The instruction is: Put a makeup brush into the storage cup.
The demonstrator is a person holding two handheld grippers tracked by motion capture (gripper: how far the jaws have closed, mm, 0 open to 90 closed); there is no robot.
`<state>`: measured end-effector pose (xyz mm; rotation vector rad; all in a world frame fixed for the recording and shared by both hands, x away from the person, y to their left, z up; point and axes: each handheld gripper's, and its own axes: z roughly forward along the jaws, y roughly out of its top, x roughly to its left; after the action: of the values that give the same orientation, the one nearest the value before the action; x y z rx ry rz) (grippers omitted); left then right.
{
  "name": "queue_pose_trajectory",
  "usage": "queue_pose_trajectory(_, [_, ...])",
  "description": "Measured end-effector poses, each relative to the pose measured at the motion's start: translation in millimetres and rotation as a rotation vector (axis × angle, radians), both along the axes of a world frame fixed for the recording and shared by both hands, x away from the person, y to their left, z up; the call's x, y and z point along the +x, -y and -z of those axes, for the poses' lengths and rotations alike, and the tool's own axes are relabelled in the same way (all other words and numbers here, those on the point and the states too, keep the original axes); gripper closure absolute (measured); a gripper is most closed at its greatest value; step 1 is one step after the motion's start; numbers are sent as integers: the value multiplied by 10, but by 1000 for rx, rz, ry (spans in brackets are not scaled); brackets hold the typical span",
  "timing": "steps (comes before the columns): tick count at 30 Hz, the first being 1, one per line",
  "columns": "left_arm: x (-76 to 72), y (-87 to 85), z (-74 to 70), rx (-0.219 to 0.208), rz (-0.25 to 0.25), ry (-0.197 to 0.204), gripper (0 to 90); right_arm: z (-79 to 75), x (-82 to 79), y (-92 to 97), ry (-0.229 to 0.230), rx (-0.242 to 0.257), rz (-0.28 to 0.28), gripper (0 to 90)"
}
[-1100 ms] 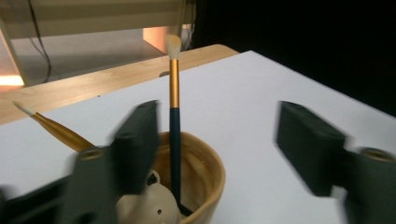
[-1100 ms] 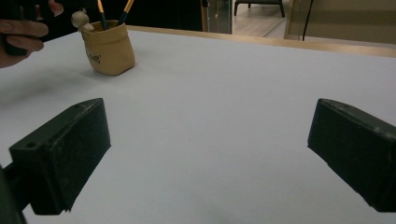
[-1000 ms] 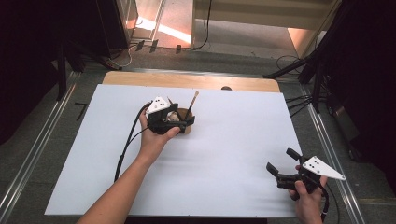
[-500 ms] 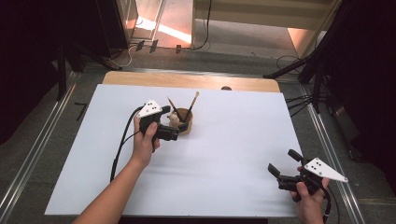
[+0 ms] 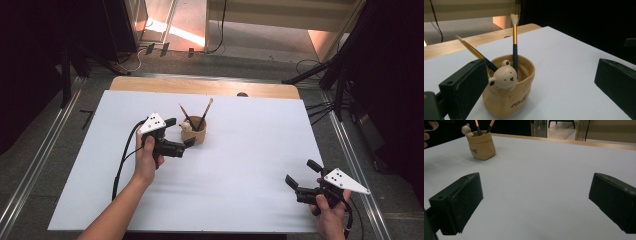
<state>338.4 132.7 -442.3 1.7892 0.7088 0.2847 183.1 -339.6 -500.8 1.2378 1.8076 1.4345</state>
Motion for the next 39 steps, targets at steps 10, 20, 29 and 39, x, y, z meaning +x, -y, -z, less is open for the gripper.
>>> queue_pose_trajectory(10, [-69,-188,41,-1,-13,-5,0,8,5,-1,-3,9,0,0])
queue_pose_trajectory(20, [-167,-364,110,-9,-18,-4,0,7,7,-12,-5,12,-5,0])
queue_pose_trajectory(29, [-247,-504,152,-3,-30,-6,0,-2,6,-19,-3,13,-1,0])
queue_pose_trajectory(39, [-344,-734,203,-9,-55,-8,0,-10,4,-36,3,11,-1,0])
